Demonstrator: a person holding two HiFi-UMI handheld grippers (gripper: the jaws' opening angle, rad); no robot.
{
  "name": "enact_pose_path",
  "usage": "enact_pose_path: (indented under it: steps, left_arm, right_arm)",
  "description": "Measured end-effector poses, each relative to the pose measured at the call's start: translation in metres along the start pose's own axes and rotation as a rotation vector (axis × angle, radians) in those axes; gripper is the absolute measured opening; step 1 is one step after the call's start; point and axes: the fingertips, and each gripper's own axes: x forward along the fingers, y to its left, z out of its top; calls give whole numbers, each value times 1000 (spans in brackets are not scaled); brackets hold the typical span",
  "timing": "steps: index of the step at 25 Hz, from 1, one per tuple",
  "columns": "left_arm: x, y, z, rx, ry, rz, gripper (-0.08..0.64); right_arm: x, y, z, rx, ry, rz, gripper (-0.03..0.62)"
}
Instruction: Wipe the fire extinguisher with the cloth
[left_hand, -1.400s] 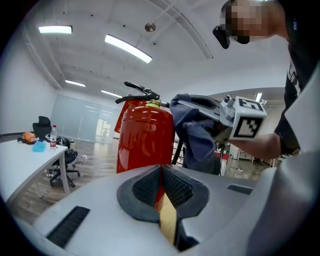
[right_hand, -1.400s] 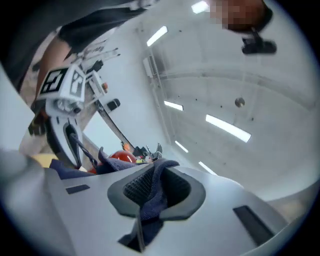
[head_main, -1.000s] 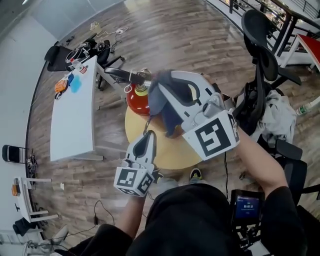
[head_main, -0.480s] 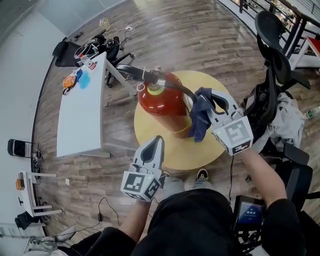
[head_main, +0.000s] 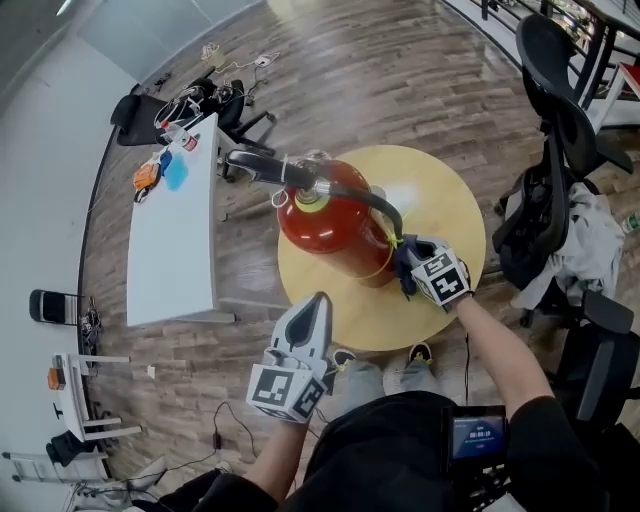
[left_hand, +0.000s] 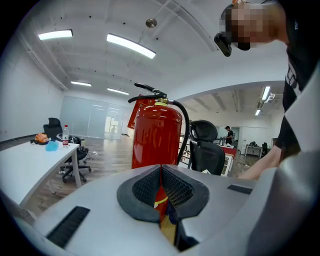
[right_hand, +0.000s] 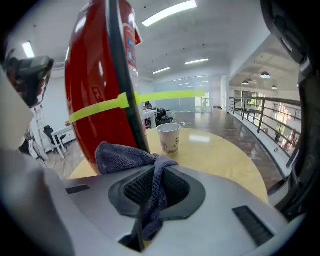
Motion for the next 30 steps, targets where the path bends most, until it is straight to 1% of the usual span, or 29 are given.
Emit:
enact_pose_path:
  steps: [2,3,5,6,8,11,12,13,14,16,17,18,19,21,23,24,25,27,28,30]
  left_arm:
    - [0,4,2,0,0,8,25]
    - [1,5,3,3,0,9,25]
    - [3,7,3,9,0,8,25]
    - [4,8,4,9,1,7,25]
    - [5,9,4,9,4,5,25]
    - [7,10,5,11,0,-2,25]
    - [9,10,6,13,-3,-5,25]
    - [10,9,8,15,-7,-7,25]
    - [12,8,10,15,-13,-9,25]
    - [13,5,16,15,-26,-8,25]
    - [13,4,19,14,-32,-4,25]
    - [13,4,22,13,-40,0,25]
    - [12,5,24,12,-50,5,25]
    - [9,6,28,13,-66,14,25]
    - [6,9,30,12,-71,24,25]
    - [5,11,30,12,-70,28,25]
    - [4,13,29,13,-66,32,25]
    - [3,16,25,15,-53,39,25]
    - [4,17,22,15,-46,40,25]
    - [6,19,18,19,-34,40,25]
  right_arm:
    - [1,-1,3,39,-27,28,48]
    - [-3,-2,8,41,-50,44,48]
    - [-19,-4,30,44,-137,84,48]
    - [-32,-4,48,54,-204,109,48]
    - [-69,1,100,59,-372,182,48]
    - [-138,24,196,-7,-636,308,48]
    - [-160,32,228,-30,-704,346,48]
    - [-179,40,257,-54,-752,391,48]
    - [-194,48,282,-82,-775,440,48]
    - [-209,67,318,-157,-770,527,48]
    - [-209,75,329,-186,-760,553,48]
    - [-206,80,336,-192,-752,572,48]
    - [-202,80,338,-167,-746,590,48]
    - [-189,70,333,-54,-730,618,48]
    - [-169,48,315,54,-697,602,48]
    - [-154,39,301,92,-659,588,48]
    - [-137,32,284,111,-597,574,48]
    - [-101,26,241,106,-447,544,48]
    - [-85,23,220,116,-381,539,47]
    - [-60,18,185,168,-272,553,46]
